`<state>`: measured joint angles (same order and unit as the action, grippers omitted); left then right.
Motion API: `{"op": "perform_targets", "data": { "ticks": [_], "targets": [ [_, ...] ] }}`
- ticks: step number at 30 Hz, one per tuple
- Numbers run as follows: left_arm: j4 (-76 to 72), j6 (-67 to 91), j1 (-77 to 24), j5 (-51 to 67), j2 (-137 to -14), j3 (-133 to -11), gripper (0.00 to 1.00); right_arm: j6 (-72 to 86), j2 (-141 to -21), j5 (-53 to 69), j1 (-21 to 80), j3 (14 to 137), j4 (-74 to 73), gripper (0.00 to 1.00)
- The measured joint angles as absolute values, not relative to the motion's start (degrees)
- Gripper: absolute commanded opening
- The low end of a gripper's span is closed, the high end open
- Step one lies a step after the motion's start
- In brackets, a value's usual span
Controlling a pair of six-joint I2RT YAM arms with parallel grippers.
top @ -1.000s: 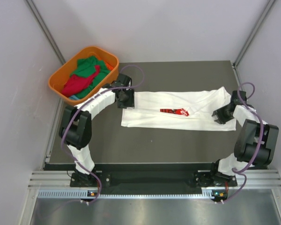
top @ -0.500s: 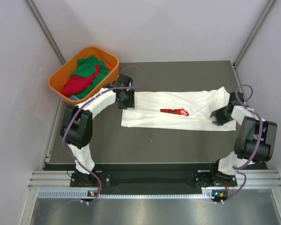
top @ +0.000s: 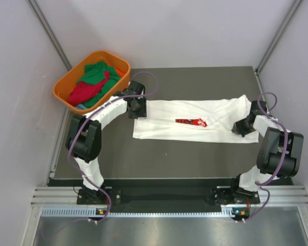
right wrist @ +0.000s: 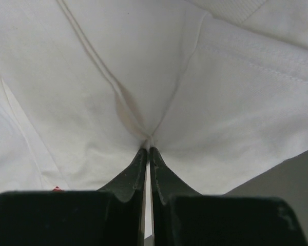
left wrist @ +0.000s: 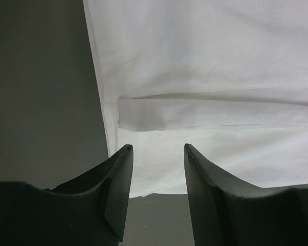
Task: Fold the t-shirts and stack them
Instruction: Fold the tshirt
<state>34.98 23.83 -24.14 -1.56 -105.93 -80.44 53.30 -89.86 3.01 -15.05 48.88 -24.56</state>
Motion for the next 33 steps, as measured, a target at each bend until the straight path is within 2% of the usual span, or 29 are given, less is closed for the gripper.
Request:
{"op": "perform_targets", "data": {
  "ticks": [10,21,33],
  "targets": [
    [37.1,23.8,-24.1,-7.4,-105.9,-82.0,0.49,51.4,-90.0,5.7,-10.6,57.6,-23.3,0.0],
    [38.3,23.8,-24.1,-9.9,-104.5,-82.0,0.49,46.7,-99.6,13.1,-3.2,67.3,-14.8,0.0],
    [38.2,24.6,-24.3,-10.5,-104.4,-80.8,0.47,45.0,-104.7,13.3,-2.4,73.2,-12.8,0.0]
  ]
}}
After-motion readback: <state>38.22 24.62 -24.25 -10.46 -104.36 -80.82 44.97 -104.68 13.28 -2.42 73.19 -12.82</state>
